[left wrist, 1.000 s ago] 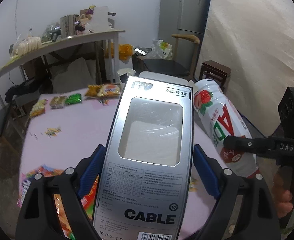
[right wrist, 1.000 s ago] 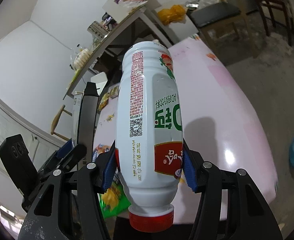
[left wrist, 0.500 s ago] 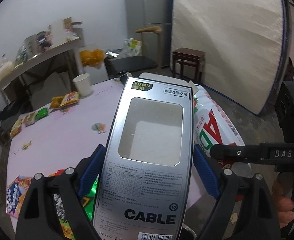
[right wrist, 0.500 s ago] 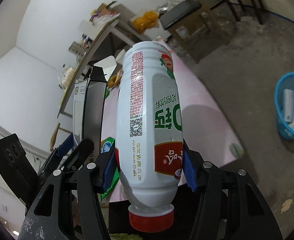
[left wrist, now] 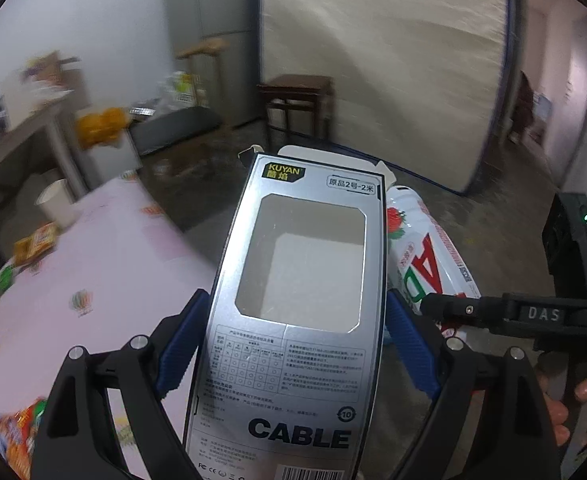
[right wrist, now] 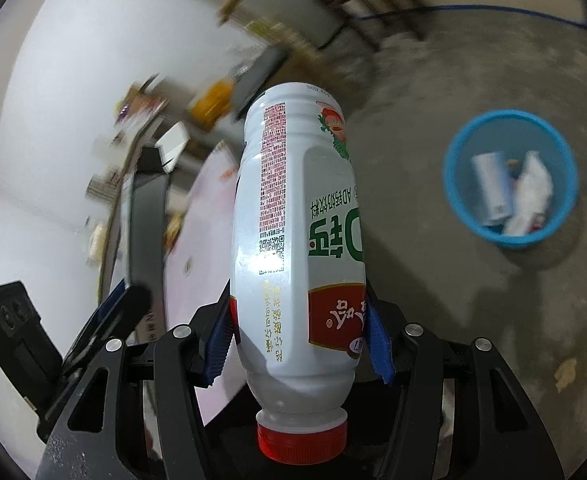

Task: Collect trash
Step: 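Carry the bottle and CABLE box over the blue wastebasket and open both grippers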

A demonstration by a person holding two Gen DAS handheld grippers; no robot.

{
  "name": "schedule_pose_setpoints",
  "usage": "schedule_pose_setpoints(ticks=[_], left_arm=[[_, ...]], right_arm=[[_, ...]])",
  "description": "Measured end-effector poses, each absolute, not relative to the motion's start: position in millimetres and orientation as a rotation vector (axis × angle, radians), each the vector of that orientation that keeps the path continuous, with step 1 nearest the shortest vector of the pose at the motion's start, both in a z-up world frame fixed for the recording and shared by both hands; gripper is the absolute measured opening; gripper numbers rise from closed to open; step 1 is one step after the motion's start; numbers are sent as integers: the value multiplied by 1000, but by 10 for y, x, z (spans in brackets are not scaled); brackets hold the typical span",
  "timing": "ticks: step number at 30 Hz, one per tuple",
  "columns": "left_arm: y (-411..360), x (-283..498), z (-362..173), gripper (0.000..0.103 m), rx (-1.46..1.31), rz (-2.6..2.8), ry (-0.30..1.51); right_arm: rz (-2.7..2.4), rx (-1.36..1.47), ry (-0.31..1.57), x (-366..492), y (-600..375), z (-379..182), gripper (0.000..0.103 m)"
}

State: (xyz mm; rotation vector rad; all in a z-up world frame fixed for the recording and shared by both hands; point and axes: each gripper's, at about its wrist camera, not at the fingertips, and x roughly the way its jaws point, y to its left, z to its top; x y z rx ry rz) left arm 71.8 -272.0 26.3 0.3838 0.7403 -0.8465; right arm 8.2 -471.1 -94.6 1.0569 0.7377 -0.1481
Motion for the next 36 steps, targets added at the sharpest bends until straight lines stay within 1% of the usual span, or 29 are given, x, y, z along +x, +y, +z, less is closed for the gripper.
schedule_pose_setpoints(ticks=[5, 8, 14, 15, 16, 17, 18, 19, 22, 26, 32, 36], left_arm=[[-3371, 800, 18, 85, 418, -953, 849], [-3840, 869, -283, 85, 448, -1005, 962], [-4646, 1061, -779, 86, 448, -995, 1094], [-4800, 1111, -878, 86, 442, -987, 1118], [-4917, 1163, -951, 91, 441, -978, 1128], [-5017, 1178, -1036, 97, 441, -970, 1130], [-5125, 1215, -1110, 97, 448, -944, 1125], [-5185, 1236, -1161, 97, 453, -919, 1113], [-5159, 1221, -1204, 97, 419, -928, 1140], [-4954, 1223, -1120, 97, 380, -959, 1128], [-4364, 1220, -722, 97, 213, -963, 1094], [-3906, 1130, -425, 97, 155, -1014, 1067]], right_arm=[[-326, 1148, 703, -310, -5224, -1231, 54], [-385, 1214, 717, -460, -5448, -1486, 54], [-432, 1347, 757, -371, -5860, -2020, 55], [-449, 1366, 763, -298, -5981, -2111, 57], [-457, 1369, 766, -248, -6063, -2183, 58], [-472, 1365, 782, -163, -6172, -2299, 63], [-501, 1363, 797, -118, -6250, -2392, 74], [-529, 1356, 806, -121, -6301, -2445, 76], [-598, 1325, 871, -103, -6325, -2658, 76], [-598, 1324, 873, -311, -6160, -2757, 76], [-633, 1329, 844, -706, -5934, -2666, 76], [-584, 1320, 828, -824, -5743, -2461, 76]])
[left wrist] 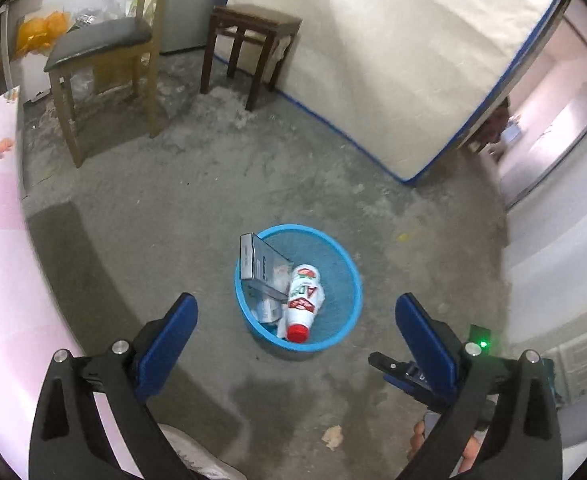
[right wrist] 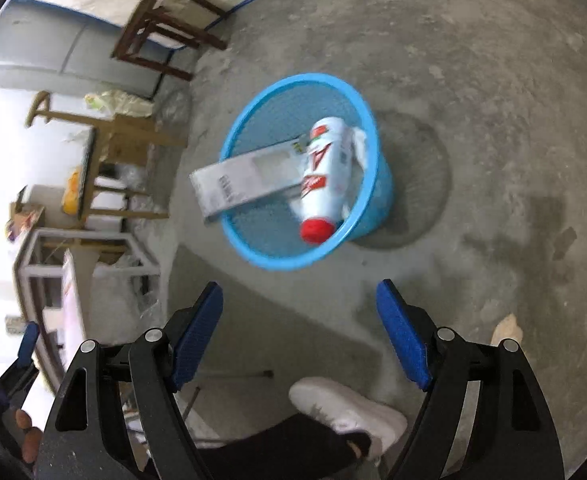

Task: Collect trash
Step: 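Carry the bottle and CABLE box over the blue wastebasket and open both grippers, then move both tools back over the table toward the chip bags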

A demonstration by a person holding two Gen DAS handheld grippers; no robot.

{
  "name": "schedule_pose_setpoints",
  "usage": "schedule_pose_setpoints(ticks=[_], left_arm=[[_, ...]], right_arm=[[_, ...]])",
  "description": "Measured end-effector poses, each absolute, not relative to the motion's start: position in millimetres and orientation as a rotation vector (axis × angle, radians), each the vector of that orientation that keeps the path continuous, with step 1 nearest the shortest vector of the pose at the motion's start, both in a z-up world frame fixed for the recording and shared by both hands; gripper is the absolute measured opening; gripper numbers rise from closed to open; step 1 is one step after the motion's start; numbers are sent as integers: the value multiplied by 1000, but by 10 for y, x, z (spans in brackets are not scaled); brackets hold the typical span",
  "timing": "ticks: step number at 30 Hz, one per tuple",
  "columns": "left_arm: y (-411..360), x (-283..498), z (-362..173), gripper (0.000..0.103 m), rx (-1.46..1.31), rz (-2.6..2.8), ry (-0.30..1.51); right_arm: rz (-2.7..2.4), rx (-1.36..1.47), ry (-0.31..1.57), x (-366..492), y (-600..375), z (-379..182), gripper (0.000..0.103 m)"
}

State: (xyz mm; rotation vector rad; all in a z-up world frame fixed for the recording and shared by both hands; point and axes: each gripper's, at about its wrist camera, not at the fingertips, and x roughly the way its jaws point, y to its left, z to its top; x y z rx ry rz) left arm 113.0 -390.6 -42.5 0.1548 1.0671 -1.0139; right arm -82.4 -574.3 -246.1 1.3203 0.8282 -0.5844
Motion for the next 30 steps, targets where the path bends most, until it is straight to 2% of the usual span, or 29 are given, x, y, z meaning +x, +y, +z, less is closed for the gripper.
schedule_pose_setpoints(ticks=[4, 10, 19, 25, 30], left_arm=[[-3342, 978, -121, 97, 197, -1047, 997], [-1937, 840, 255, 97, 131, -976, 882], [241, 745, 227, 97, -64, -588, 838], [1228, 637, 45, 96, -221, -388, 782], [1486, 710, -112, 69, -259, -321, 770]], right_arm=[[-449, 1284, 836, -736, -5451, -2160, 76], [-242, 1151, 820, -398, -4953, -1540, 76], [166, 1044, 811, 320, -3861, -817, 76], [441, 985, 970, 881, -2713, -757, 73], [500, 931, 1133, 1239, -2018, -926, 60]])
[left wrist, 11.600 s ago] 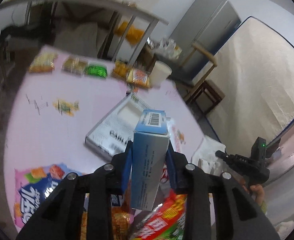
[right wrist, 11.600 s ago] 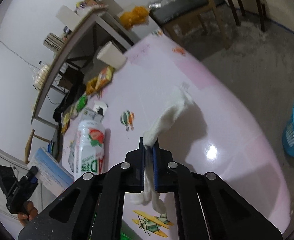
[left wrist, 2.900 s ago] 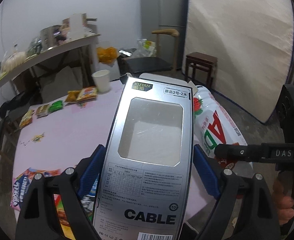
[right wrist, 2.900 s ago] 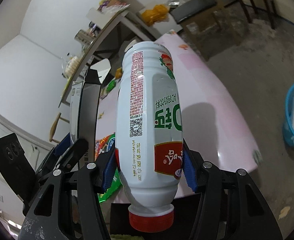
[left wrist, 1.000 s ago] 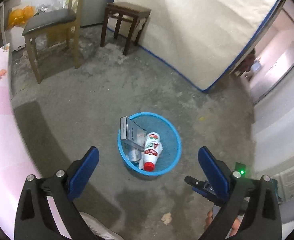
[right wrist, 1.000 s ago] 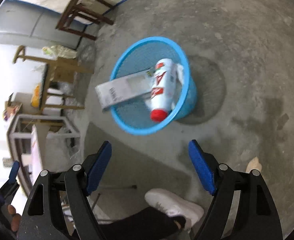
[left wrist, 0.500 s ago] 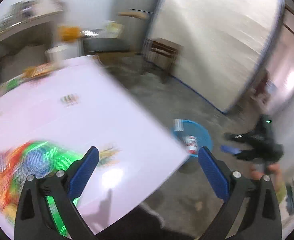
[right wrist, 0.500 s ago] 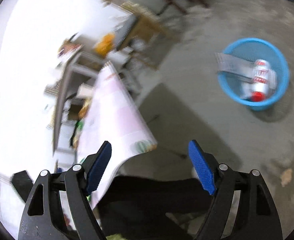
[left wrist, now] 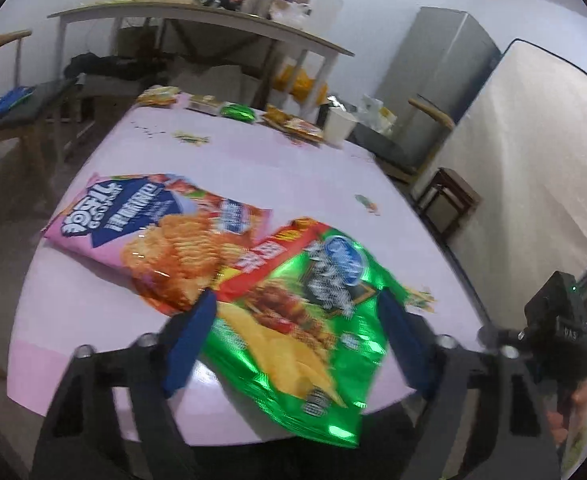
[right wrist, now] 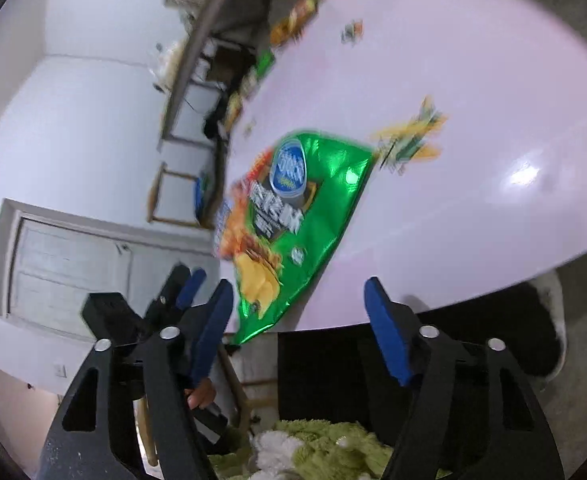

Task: Collect trash
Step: 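Move both tools back over the table toward the chip bags, then grasp the green chip bag with the right gripper while the left grasps the pink bag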

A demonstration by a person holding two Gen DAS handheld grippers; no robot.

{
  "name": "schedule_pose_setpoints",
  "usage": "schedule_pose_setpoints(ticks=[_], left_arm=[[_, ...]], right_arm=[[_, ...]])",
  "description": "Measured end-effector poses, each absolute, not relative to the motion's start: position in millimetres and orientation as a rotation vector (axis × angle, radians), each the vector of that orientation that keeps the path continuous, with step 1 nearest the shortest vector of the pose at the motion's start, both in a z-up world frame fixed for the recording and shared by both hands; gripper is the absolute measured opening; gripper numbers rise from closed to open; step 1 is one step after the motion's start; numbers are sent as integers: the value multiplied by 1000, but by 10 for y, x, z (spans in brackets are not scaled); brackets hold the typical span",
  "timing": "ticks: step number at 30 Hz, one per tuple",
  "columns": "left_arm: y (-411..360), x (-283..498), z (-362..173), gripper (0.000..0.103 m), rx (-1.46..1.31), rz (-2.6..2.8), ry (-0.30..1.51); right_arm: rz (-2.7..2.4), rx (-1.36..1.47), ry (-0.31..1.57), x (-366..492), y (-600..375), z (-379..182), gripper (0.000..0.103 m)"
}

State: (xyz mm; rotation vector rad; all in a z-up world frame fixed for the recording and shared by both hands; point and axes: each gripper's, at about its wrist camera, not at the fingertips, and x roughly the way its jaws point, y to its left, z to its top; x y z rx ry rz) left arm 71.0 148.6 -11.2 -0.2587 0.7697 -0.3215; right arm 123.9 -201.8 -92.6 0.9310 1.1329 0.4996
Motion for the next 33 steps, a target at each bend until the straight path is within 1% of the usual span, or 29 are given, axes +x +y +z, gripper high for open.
schedule_pose_setpoints(ticks=[2, 3, 4, 5, 6, 7, 9, 10, 13, 19, 20, 21, 22, 23, 24, 28, 33], left_arm=[[1478, 756, -195, 51, -211, -291, 779], [1435, 774, -259, 46, -187, -287, 799], [1422, 794, -309, 35, -174, -291, 818], [1408, 826, -364, 26, -168, -293, 836], [1403, 862, -441, 23, -162, -294, 860], [1408, 877, -498, 17, -160, -292, 882], [1426, 906, -597, 13, -164, -295, 909], [1430, 908, -627, 10, -167, -297, 920], [1456, 912, -700, 9, -180, -305, 940], [1480, 930, -755, 8, -203, -324, 969], [1482, 930, -759, 8, -202, -325, 968], [1479, 917, -770, 8, -198, -325, 967], [1476, 912, -769, 8, -195, -326, 965], [1481, 908, -777, 8, -199, -327, 964], [1487, 914, -773, 8, -204, -330, 963], [1576, 867, -739, 9, -282, -371, 937], [1867, 754, -483, 9, -330, -298, 799]], right_arm=[[506, 942, 1178, 1328, -1870, -1018, 57], [501, 947, 1197, 1353, -1797, -1043, 56], [498, 946, 1209, 1367, -1721, -1041, 56], [492, 942, 1229, 1401, -1655, -1080, 55], [488, 940, 1241, 1412, -1612, -1100, 54], [486, 942, 1254, 1424, -1568, -1129, 52], [492, 955, 1265, 1433, -1501, -1152, 44], [493, 957, 1266, 1426, -1495, -1149, 44], [500, 964, 1267, 1452, -1458, -1156, 42], [508, 970, 1265, 1479, -1448, -1153, 33], [506, 972, 1262, 1477, -1492, -1157, 29], [500, 971, 1261, 1481, -1486, -1166, 22], [493, 969, 1262, 1488, -1490, -1178, 18], [478, 968, 1262, 1496, -1482, -1199, 10], [469, 974, 1258, 1509, -1476, -1221, 8], [464, 979, 1240, 1477, -1543, -1228, 5], [434, 959, 1217, 1437, -1704, -1219, 4]])
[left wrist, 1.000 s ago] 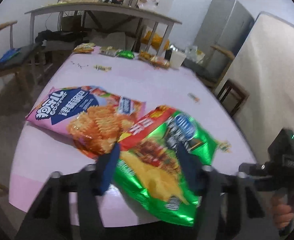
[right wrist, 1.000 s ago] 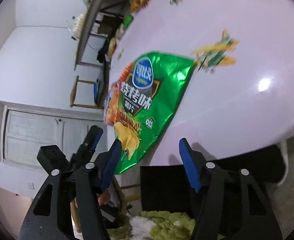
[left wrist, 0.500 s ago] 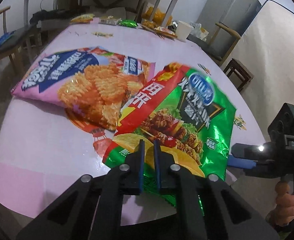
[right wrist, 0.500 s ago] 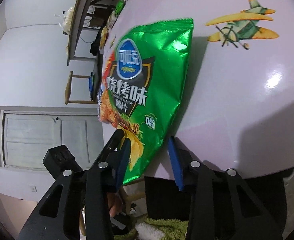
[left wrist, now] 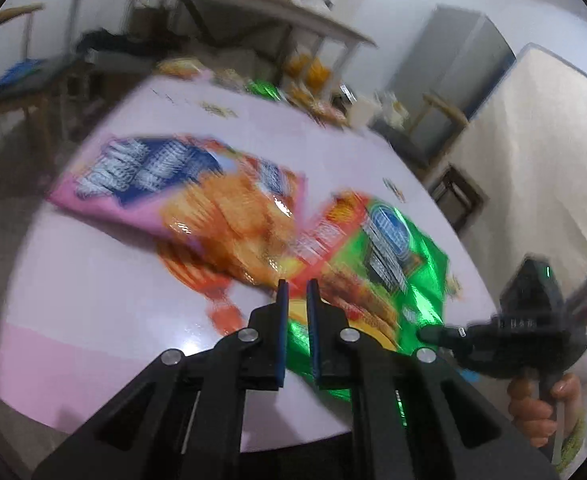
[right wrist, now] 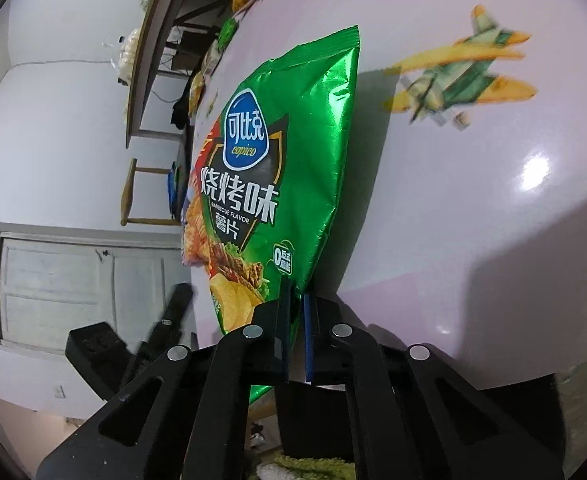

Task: Collect trash
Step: 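Grasp the green chip bag with the right gripper while the left grasps the pink bag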

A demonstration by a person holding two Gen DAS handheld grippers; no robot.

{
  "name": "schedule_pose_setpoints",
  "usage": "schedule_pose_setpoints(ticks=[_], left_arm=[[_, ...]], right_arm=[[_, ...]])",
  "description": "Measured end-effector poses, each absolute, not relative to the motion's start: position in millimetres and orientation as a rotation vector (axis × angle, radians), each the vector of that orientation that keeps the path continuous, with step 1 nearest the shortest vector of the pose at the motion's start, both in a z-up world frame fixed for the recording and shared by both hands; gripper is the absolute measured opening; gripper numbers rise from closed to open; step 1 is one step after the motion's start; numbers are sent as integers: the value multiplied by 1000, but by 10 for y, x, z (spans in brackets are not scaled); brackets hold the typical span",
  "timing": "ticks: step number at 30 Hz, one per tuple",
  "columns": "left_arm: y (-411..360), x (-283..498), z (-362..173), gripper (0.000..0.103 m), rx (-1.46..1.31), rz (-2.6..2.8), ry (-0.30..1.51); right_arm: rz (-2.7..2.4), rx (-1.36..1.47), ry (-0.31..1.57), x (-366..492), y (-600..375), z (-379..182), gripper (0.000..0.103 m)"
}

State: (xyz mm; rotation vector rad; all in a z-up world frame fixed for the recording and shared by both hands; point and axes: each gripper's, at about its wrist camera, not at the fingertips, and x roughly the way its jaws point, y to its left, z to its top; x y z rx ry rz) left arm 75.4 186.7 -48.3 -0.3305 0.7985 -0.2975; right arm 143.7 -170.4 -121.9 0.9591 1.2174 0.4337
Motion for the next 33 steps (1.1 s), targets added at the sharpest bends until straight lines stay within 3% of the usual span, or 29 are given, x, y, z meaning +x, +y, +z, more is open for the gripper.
schedule_pose_setpoints(ticks=[1, 3, 4, 7, 16, 19, 23, 33], left_arm=[[1955, 774, -472, 10, -357, -264, 799], [2146, 867, -512, 24, -449, -205, 830], [2217, 917, -547, 38, -489, -176, 853], [2404, 1063, -652, 43, -647, -160, 906], [2787, 1228, -951, 42, -1098, -85, 912], [2822, 1213, -949, 37, -1140, -34, 881], [2844, 1222, -999, 15, -1152, 12, 869], [2640, 1195, -661, 9, -832, 22, 801]], right_arm=[[425, 953, 1213, 1440, -1729, -1215, 4], [413, 941, 1204, 1422, -1769, -1210, 4], [410, 939, 1201, 1422, -1767, -1215, 4], [412, 950, 1200, 1412, -1761, -1239, 3], [417, 960, 1195, 1392, -1748, -1255, 3], [420, 962, 1193, 1400, -1782, -1248, 3], [427, 967, 1188, 1389, -1799, -1257, 3], [360, 923, 1140, 1337, -2067, -1148, 3]])
